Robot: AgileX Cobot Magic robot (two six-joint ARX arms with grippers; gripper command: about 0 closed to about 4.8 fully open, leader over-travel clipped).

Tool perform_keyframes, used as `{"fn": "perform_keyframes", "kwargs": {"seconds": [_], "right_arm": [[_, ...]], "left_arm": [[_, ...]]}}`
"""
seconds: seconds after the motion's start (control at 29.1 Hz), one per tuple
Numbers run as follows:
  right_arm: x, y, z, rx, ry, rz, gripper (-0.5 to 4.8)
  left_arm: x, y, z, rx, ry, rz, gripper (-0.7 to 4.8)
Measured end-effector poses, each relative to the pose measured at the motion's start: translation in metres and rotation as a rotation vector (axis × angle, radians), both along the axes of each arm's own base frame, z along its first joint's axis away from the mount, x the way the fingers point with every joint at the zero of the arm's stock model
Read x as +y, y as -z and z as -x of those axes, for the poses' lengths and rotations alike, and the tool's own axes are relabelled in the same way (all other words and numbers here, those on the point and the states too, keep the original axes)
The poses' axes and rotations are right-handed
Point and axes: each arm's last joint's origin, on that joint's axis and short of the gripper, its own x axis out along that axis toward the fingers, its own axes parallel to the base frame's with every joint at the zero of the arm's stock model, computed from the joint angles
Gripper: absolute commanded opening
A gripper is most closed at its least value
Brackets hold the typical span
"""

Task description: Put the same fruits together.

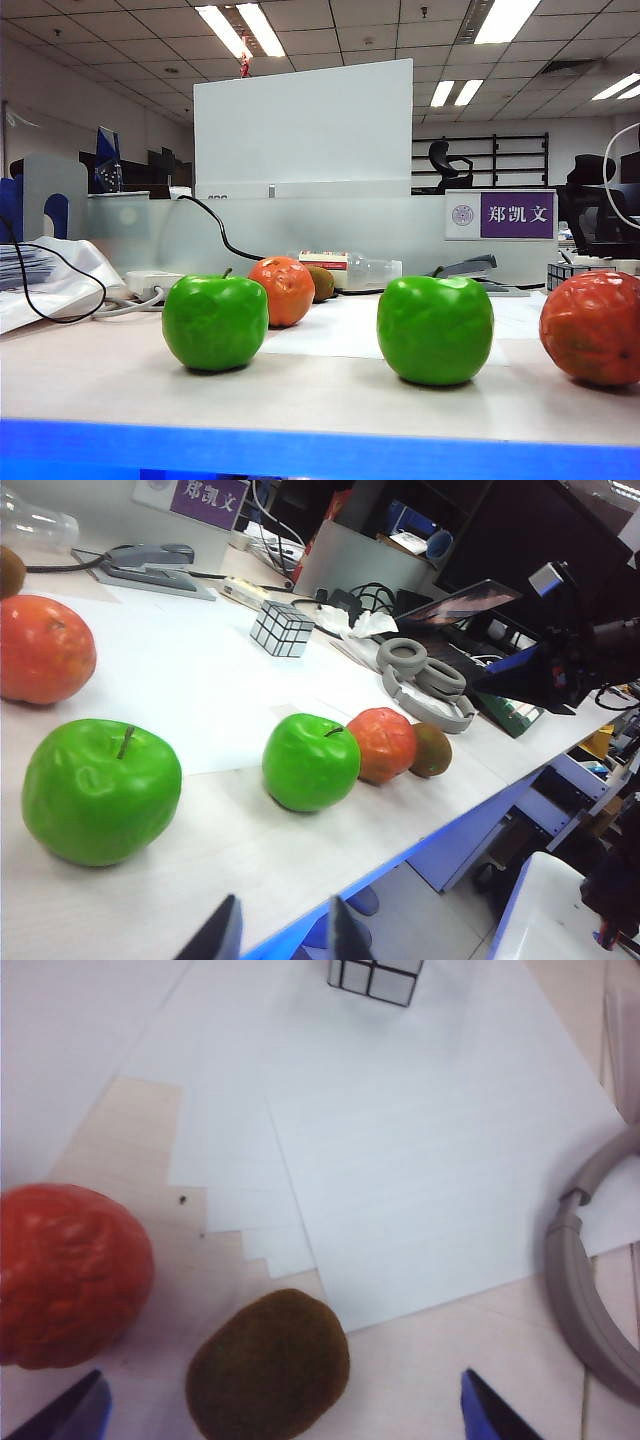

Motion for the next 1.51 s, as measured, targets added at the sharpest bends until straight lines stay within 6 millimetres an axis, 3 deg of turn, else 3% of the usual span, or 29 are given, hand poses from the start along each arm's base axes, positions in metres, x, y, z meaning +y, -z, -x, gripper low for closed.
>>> {"fn": "perform_keyframes", "kwargs": {"seconds": [0.31, 0.76, 1.51], "right_arm": [[0.001, 0.004, -0.001, 0.044, -0.033, -0.023, 4.79], [0.0, 0.027, -0.027, 0.241, 0.024, -0.051, 4.79], [0.006, 0.046, -0.046, 0.43, 0.039, -0.119, 4.79]], "left_arm": [[0.0, 0.0, 0.0, -0.004, -0.017, -0.004, 1.22], [0.0, 0.0, 0.0, -0.016, -0.02, -0.012, 1.22], [-0.001, 0.0, 0.0, -0.018, -0.016, -0.014, 1.22]]}}
